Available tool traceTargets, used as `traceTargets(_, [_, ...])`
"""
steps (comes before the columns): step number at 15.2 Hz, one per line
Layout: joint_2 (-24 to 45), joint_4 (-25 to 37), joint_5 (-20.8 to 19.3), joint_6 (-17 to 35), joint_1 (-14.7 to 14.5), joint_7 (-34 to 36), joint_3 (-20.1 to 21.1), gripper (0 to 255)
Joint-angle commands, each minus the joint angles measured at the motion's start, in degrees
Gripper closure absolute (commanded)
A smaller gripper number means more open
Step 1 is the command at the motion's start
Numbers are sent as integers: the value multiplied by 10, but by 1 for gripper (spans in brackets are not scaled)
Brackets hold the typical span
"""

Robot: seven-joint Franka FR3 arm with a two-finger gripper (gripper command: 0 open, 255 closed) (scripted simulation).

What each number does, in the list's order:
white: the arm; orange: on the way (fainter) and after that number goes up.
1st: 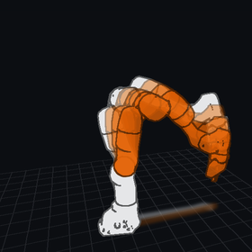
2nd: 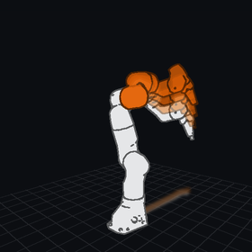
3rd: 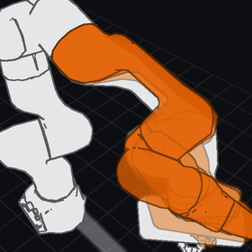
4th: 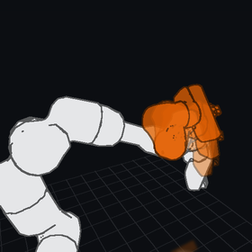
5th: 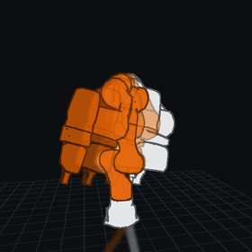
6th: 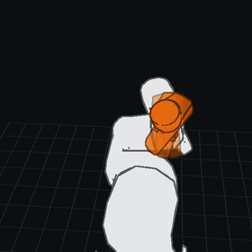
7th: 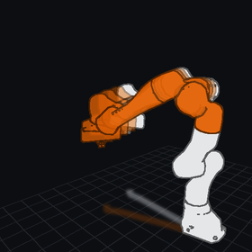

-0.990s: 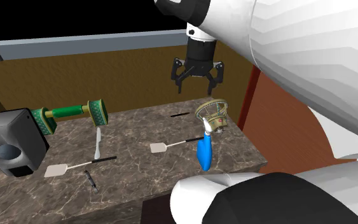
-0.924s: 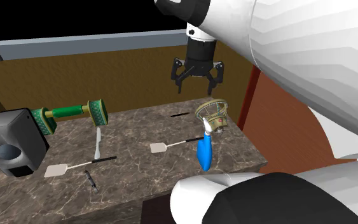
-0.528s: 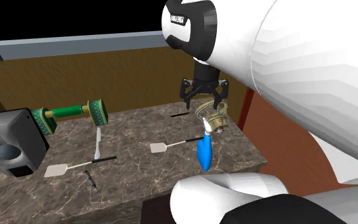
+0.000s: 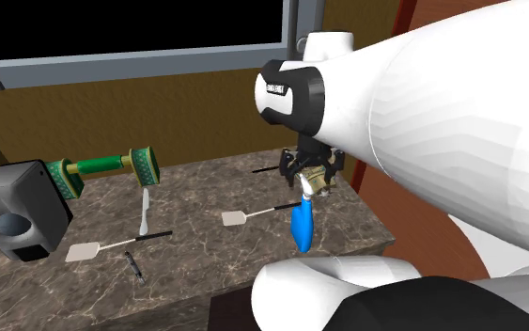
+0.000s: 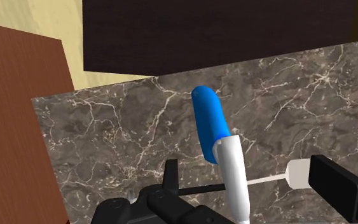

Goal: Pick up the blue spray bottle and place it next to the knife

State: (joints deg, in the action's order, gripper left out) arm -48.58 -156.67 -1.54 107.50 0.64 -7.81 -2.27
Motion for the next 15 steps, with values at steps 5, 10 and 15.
traceTargets(5, [9, -44, -4, 54, 2, -4, -4, 0])
traceTargets(10, [11, -48, -4, 60, 2, -4, -4, 0])
traceTargets(15, [11, -48, -4, 60, 2, -4, -4, 255])
